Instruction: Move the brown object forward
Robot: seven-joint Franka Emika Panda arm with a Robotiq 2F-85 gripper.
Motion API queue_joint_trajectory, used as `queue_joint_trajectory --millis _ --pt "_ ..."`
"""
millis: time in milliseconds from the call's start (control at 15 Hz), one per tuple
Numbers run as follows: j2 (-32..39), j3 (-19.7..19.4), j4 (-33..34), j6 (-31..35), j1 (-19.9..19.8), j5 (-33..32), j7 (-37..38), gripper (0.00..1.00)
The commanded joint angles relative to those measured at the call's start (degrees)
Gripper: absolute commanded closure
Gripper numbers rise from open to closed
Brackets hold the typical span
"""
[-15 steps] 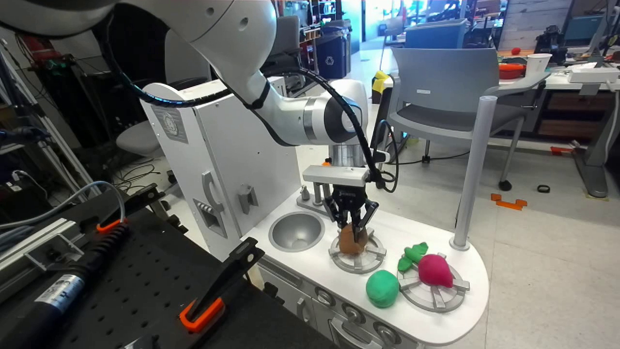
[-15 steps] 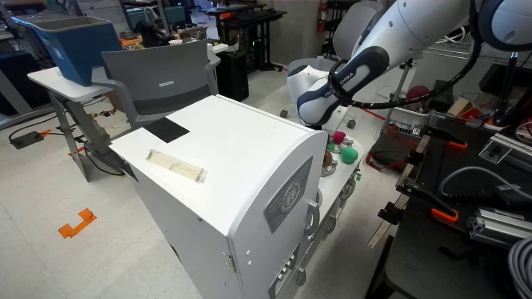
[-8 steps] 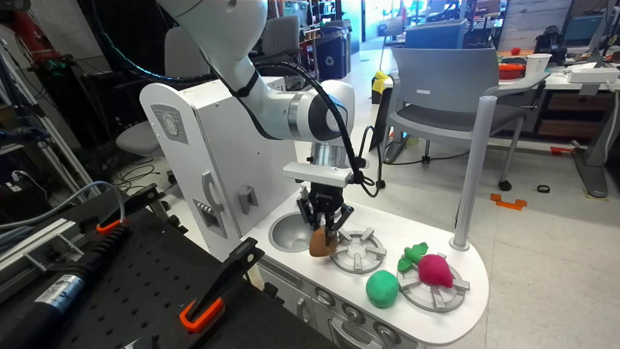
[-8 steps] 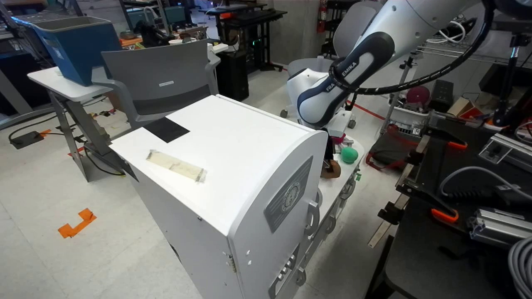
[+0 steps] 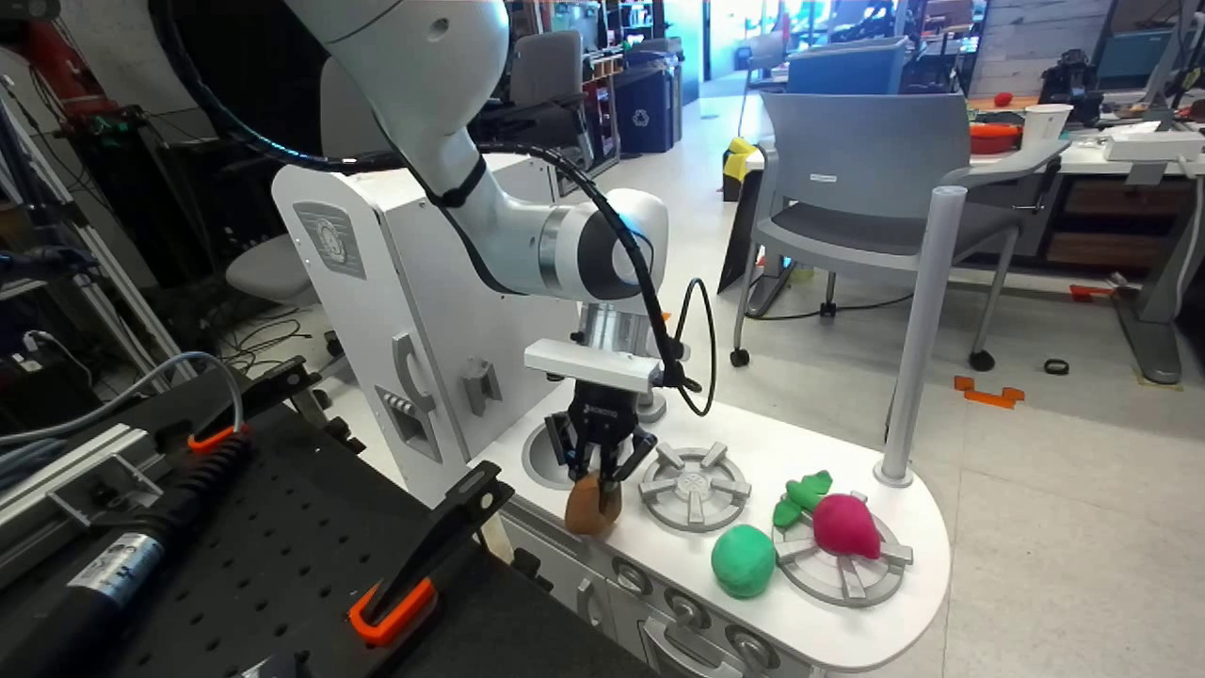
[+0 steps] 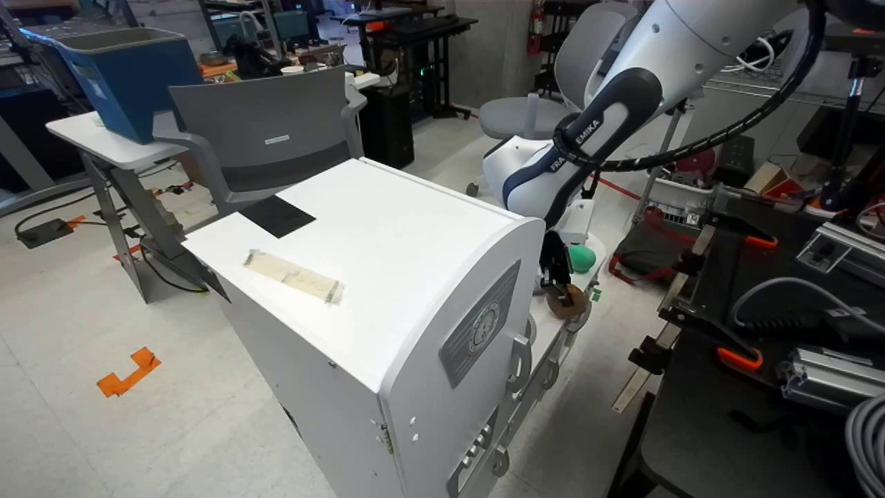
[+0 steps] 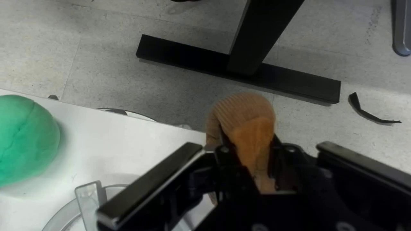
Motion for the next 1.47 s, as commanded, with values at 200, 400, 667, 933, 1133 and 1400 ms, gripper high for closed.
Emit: queue_joint_trajectory --millis 200,400,667,933,1133,1400 --pt "3.2 -1.2 2.6 6.0 1.0 -3.8 -2.3 0.94" --pt "3.0 -1.1 2.6 6.7 1.1 -4.9 -3.0 0.49" --pt "1.8 -2.2 2.4 4.4 1.5 -5.9 -1.8 0.21" --pt "-1.3 -1.2 0.6 -0.4 0.3 -3.9 -2.5 0.0" --pt "-4.2 -0.6 0.1 -3.6 -0.2 -2.7 -2.4 0.0" --pt "-13.4 1.4 -6.5 -4.6 -3.3 1.4 -3.9 0.0"
